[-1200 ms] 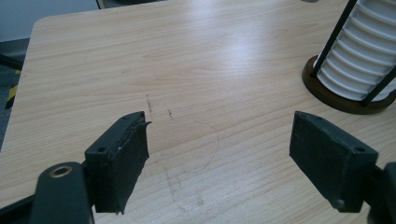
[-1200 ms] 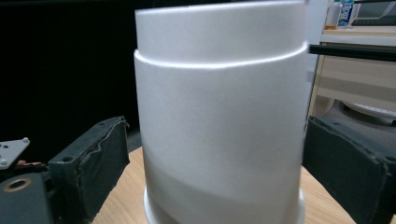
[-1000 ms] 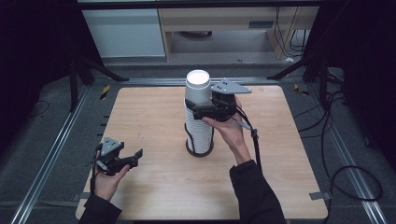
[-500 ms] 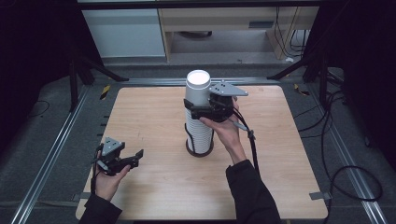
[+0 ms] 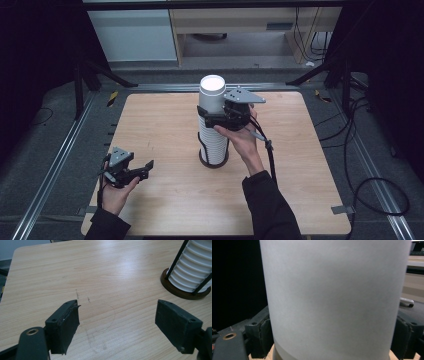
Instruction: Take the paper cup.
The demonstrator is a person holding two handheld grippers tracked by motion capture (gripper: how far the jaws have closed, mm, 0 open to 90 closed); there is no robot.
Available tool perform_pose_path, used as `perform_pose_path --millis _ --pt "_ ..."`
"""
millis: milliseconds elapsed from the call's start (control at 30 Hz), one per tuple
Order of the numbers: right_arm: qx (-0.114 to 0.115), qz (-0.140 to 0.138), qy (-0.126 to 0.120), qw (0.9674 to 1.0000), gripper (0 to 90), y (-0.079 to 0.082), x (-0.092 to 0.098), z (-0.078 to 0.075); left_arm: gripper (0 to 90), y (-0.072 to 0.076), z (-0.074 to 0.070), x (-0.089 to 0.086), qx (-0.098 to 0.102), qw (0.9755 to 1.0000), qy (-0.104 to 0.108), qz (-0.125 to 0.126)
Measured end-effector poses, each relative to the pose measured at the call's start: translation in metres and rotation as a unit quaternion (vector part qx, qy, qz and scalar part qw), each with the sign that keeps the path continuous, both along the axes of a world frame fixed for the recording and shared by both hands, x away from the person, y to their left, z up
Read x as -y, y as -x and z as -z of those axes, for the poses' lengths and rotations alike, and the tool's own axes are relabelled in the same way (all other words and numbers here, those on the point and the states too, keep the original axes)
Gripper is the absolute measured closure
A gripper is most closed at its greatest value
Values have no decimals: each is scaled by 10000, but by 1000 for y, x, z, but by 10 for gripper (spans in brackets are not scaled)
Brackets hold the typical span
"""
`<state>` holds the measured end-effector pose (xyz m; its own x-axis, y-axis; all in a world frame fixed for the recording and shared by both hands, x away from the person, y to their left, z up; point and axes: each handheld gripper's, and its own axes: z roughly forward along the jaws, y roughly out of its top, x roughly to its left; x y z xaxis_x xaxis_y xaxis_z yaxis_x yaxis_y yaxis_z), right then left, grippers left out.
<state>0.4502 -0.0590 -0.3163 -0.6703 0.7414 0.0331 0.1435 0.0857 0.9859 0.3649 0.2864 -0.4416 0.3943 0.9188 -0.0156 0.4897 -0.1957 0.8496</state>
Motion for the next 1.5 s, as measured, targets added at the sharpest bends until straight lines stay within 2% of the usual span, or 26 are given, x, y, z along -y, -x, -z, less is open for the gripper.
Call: perform_pose_path --millis 133,233,400,533,1033,1233,1500 --pt "10 -10 24 10000 122 0 0 -1 189 0 -1 0 5 10000 -7 14" --pt "116 -42 -163 9998 125 2 2 -5 189 1 -1 0 12 10000 -3 10" --pt "115 -54 -113 9999 131 2 3 -12 188 1 -1 0 11 10000 -15 24" --pt "139 -96 -169 9997 135 3 4 -16 188 1 -1 0 12 10000 -14 25" --pt "315 -166 -253 9990 137 5 4 -41 188 1 -2 0 30 10000 14 16" --pt "446 -126 -290 9985 136 5 6 -56 188 1 -3 -1 38 10000 19 17" --pt "582 -134 -368 9975 136 7 10 -68 188 2 -4 0 43 10000 26 19"
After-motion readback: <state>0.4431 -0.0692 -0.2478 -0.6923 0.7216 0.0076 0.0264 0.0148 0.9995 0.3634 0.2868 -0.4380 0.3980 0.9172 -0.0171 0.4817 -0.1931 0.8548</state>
